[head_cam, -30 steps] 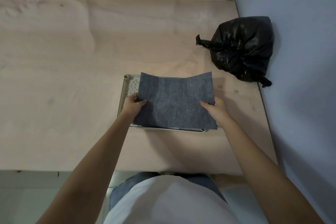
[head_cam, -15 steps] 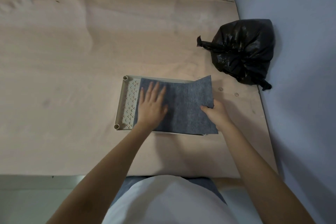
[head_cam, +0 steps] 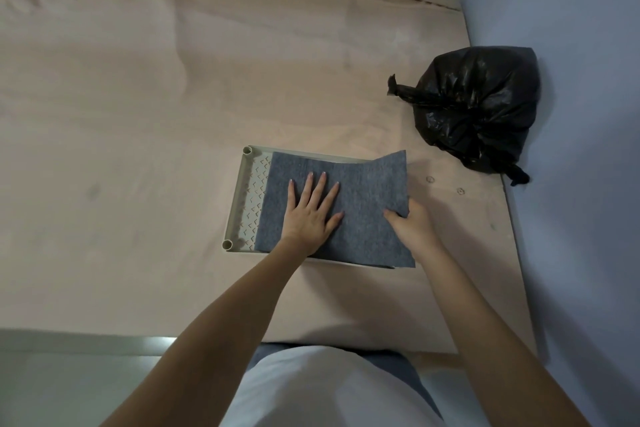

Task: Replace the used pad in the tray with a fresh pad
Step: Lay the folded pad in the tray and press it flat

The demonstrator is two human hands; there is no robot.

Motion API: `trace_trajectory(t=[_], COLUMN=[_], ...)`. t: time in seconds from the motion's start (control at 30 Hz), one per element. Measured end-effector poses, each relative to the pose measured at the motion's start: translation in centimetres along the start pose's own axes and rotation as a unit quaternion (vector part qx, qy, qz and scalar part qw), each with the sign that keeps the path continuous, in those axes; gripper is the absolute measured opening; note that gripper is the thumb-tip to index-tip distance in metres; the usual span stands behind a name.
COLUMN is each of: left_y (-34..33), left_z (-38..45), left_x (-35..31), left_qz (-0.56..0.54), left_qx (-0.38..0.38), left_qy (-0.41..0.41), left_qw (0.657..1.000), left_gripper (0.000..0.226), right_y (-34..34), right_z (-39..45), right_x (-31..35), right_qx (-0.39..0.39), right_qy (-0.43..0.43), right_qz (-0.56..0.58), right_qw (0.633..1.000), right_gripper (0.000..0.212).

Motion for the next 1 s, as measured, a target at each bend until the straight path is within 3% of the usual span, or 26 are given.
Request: trace_trajectory(t=[0.23,0.4,1.0], left_y=[0.3,0.4,0.8], left_z=[-0.1,-0.2,-0.8], left_x=[0.7,1.6,3.8], left_qz=[-0.009,-0.008,-0.018], left_qx=[-0.008,-0.012,-0.037], left_qy=[0.008,0.007,0.009], left_qw=[1.000,1.000,0.999], left_gripper=[0.063,0.063,0.062], right_y=[-0.7,-1.5,-3.2], right_z=[0.4,0.5,0.4], right_x=[1.6,2.2,3.3], right_qx=[0.007,0.013,0.019], right_qy=[0.017,0.011,0.023], right_qz=[-0.040,-0.052,-0.073], right_qw=[0.999,0.999,0.997], right_gripper=[0.019,0.028,0.028])
Point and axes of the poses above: each hand's wrist, its own z-axis towards the middle knuckle, its own y-axis out of the back of the hand, x = y × z, the point moved 6 cm from there along z, towards the middle knuckle, and after that the axes turned 6 degrees about -z, right-handed, at the moved point
